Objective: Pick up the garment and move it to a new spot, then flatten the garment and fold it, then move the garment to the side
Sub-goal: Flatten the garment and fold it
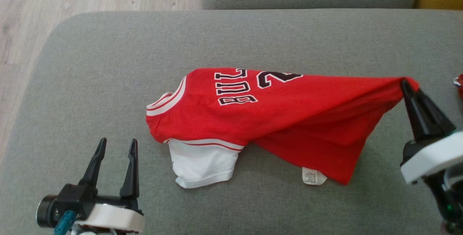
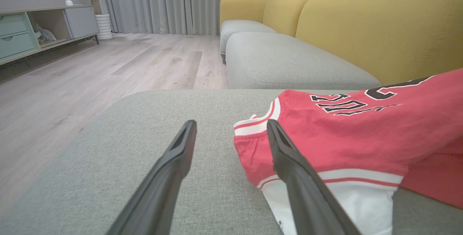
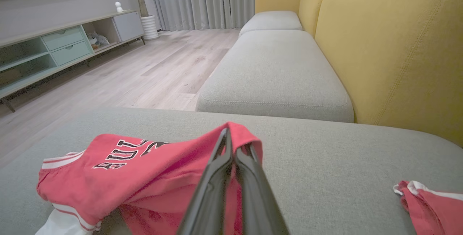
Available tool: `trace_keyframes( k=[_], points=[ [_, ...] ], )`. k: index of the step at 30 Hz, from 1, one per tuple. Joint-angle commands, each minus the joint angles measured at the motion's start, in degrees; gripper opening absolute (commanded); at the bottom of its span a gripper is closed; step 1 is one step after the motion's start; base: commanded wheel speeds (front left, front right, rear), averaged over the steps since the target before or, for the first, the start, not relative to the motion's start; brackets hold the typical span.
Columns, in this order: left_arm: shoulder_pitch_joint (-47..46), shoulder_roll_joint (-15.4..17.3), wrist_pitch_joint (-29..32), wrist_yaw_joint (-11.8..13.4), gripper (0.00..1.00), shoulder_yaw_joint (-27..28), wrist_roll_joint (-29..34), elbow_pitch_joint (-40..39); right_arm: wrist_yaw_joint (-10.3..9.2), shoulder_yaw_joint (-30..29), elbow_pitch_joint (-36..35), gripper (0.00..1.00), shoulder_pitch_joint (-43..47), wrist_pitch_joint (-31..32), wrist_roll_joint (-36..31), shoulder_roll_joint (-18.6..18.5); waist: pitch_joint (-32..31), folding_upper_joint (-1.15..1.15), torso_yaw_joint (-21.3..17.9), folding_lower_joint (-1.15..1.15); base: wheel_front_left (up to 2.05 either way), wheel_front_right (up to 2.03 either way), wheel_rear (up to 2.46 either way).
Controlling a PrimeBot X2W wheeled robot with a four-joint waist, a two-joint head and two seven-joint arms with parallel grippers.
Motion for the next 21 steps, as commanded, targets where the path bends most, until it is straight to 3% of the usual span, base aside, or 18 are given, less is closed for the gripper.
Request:
trace_keyframes(
  k=[1,9,18,19,20,21],
  points=[
    [-3.4,0.73,-0.73,0.03,1.0,2.31,-0.35,-1.25,-0.04,0.46,-1.97,0.0,-3.42,0.18,0.07,-1.18,0.21,0.0,0.19,0.0,0.0,0.0,0.0],
    [-5.59,-0.01,-1.04,-0.66,1.0,1.46,-0.19,-1.06,-0.04,-0.48,9.8,0.0,-10.32,-0.35,2.81,-2.26,3.46,0.0,2.2,0.0,0.0,0.0,0.0],
    [-8.91,-1.44,-2.06,-1.94,1.0,0.67,0.02,1.02,-0.04,-2.53,32.55,0.0,-17.53,-6.5,5.03,-3.6,7.2,0.0,4.5,0.0,0.0,0.0,0.0],
    [-9.07,-1.54,-2.17,-2.02,1.0,0.65,0.04,1.26,-0.04,-2.69,34.64,0.08,-17.73,-7.41,5.43,-3.46,7.29,0.0,4.52,0.0,0.0,0.0,0.0],
    [-9.22,-1.68,-2.26,-2.08,1.0,0.6,0.07,1.47,-0.04,-2.68,36.51,0.93,-17.82,-8.56,5.59,-3.45,7.32,0.0,4.54,0.0,0.0,0.0,0.0],
    [-9.31,-1.78,-2.35,-2.13,1.0,0.56,0.09,1.67,-0.04,-2.73,38.06,1.0,-17.85,-9.99,5.71,-3.4,7.27,0.0,4.51,0.0,0.0,0.0,0.0]
  ],
)
